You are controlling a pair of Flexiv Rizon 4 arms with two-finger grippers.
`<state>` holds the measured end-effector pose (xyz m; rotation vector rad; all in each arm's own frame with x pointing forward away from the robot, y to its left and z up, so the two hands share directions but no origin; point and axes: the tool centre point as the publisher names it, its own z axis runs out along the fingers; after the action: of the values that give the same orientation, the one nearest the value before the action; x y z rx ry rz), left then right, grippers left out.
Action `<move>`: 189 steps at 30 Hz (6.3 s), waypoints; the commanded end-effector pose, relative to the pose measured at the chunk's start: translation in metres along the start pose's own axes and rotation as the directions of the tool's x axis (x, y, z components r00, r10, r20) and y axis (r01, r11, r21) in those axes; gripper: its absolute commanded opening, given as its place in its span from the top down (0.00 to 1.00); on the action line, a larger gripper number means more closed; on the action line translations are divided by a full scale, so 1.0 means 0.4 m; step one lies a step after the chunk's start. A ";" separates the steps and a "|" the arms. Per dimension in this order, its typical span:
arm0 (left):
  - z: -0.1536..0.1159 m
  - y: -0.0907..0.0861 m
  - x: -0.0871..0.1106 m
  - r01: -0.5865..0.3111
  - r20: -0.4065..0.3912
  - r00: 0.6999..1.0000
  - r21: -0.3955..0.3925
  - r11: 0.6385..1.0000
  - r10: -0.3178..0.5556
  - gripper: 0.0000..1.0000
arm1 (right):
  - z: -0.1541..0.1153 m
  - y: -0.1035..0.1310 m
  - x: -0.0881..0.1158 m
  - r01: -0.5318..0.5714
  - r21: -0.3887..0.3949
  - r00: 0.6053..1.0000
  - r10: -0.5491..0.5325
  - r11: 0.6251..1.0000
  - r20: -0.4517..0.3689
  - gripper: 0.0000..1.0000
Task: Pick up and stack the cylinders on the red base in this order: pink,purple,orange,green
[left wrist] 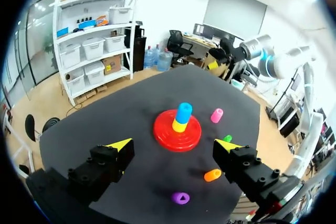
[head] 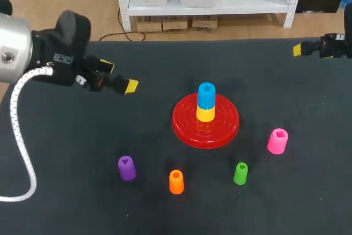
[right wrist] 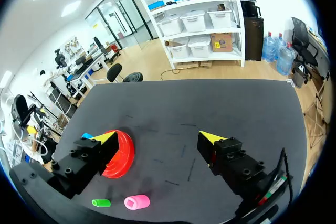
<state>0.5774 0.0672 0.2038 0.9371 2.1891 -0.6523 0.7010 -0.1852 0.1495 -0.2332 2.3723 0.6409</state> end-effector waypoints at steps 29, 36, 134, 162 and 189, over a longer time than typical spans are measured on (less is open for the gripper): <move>-0.033 0.126 0.125 -0.179 -0.043 0.983 -0.022 0.984 0.178 0.00 | -0.001 0.000 0.000 0.000 0.000 1.000 0.000 1.000 0.000 0.00; -0.051 0.175 0.191 -0.419 -0.010 0.906 0.100 0.902 0.422 0.00 | -0.001 0.000 0.000 0.000 0.000 1.000 0.000 1.000 0.000 0.00; -0.040 0.139 0.251 -0.565 0.090 0.817 0.318 0.761 0.569 0.00 | 0.010 0.145 0.396 0.439 0.221 0.713 -0.188 0.871 -0.676 0.00; -0.040 0.139 0.251 -0.565 0.090 0.817 0.318 0.761 0.569 0.00 | 0.078 0.131 0.475 0.410 0.162 0.687 -0.188 0.897 -0.702 0.00; -0.040 0.139 0.251 -0.565 0.090 0.817 0.318 0.761 0.569 0.00 | 0.097 0.123 0.497 0.390 0.148 0.662 -0.165 0.909 -0.732 1.00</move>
<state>0.5613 0.1557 0.1321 1.6991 1.6787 -0.7172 0.5542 -0.1232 0.0153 -0.8310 3.0248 0.0050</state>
